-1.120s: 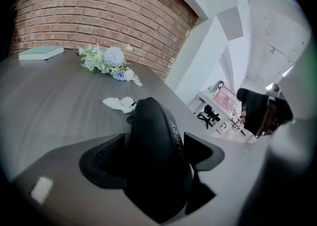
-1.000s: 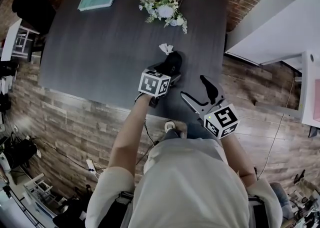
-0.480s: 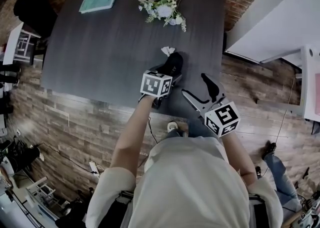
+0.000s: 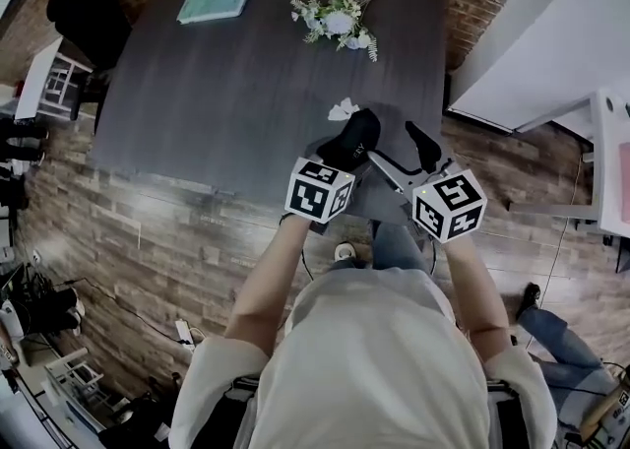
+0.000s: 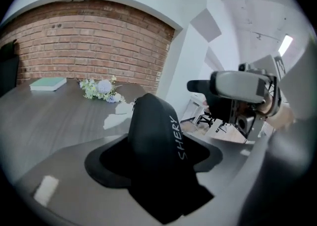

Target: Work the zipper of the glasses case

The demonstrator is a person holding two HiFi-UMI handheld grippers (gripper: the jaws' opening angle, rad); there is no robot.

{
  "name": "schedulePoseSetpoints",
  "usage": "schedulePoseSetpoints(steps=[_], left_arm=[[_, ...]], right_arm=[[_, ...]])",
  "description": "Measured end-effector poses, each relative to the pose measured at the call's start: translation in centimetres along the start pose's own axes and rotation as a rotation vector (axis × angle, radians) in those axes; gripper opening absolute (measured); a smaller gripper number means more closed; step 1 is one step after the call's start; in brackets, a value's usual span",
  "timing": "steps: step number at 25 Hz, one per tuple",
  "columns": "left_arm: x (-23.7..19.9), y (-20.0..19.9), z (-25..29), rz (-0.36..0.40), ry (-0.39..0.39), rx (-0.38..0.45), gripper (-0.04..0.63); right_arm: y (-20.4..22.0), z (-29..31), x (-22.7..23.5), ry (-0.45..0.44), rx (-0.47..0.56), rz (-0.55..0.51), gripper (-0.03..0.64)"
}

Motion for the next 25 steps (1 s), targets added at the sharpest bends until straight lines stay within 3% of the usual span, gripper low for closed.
schedulePoseSetpoints(steps=[9, 15, 20, 23, 25], left_arm=[[5.2, 2.3, -5.7, 0.138, -0.007, 0.046, 0.334], [8.1, 4.3, -8.5, 0.247, -0.012, 0.054, 0.334], [9.7, 5.6, -10.2, 0.366, -0.028, 0.061, 0.334], [9.9, 6.0, -10.8, 0.370, -0.019, 0.059, 0.334], [9.8, 6.1, -11.0, 0.356, -0.008, 0.057, 0.334]], right_arm=[[-2.7, 3.2, -3.7, -0.107, -0.322, -0.092, 0.364], [-2.3, 4.5, -5.6, -0.152, -0.486, -0.041, 0.346], [-1.3, 4.9, -7.0, -0.177, -0.621, -0.029, 0.285], [-0.8, 4.9, -7.8, -0.188, -0.655, -0.044, 0.192], [-0.9, 4.9, -8.4, -0.169, -0.644, -0.089, 0.080]])
Point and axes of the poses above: the fingertips, and each gripper's own axes: z forward along the fingers, x to its right, y out of its underside, the point moved 9 cm from there along -z, backward along the fingers, and after that the axes turned 5 degrees about -y, right-handed, at the moved point
